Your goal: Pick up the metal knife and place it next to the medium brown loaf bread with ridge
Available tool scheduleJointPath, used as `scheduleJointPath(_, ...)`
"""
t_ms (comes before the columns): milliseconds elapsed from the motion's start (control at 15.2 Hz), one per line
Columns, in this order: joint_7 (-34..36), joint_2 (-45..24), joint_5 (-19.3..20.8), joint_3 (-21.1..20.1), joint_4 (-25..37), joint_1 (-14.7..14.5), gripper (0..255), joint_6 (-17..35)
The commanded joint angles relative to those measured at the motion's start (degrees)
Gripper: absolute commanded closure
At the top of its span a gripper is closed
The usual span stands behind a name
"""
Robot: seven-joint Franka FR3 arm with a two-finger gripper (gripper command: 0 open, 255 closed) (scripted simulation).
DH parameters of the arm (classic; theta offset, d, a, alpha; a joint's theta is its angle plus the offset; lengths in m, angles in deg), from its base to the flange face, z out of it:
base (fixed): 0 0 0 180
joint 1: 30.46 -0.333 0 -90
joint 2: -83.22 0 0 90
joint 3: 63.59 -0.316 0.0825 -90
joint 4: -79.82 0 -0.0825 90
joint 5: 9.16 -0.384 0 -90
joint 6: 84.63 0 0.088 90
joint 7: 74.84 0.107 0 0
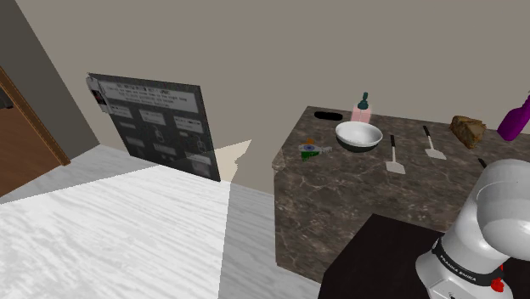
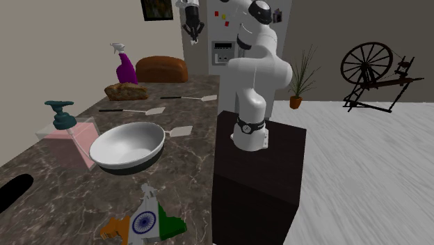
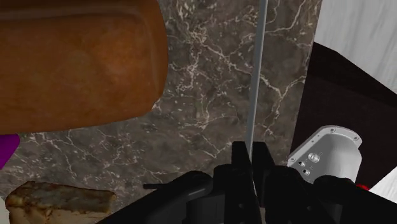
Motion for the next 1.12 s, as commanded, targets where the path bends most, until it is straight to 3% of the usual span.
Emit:
scheduleJointPath(0,-4.7,-1.2,2.6,2.4,6.5,-3.2,255,-0.7)
scheduleJointPath(132,-8.8,-2.5,4.8,4.7,13.1,-6.8,255,-1.5)
scheduleJointPath(1056,-4.6,5.3,5.8,5.0,-1.8,0.4,255,5.4)
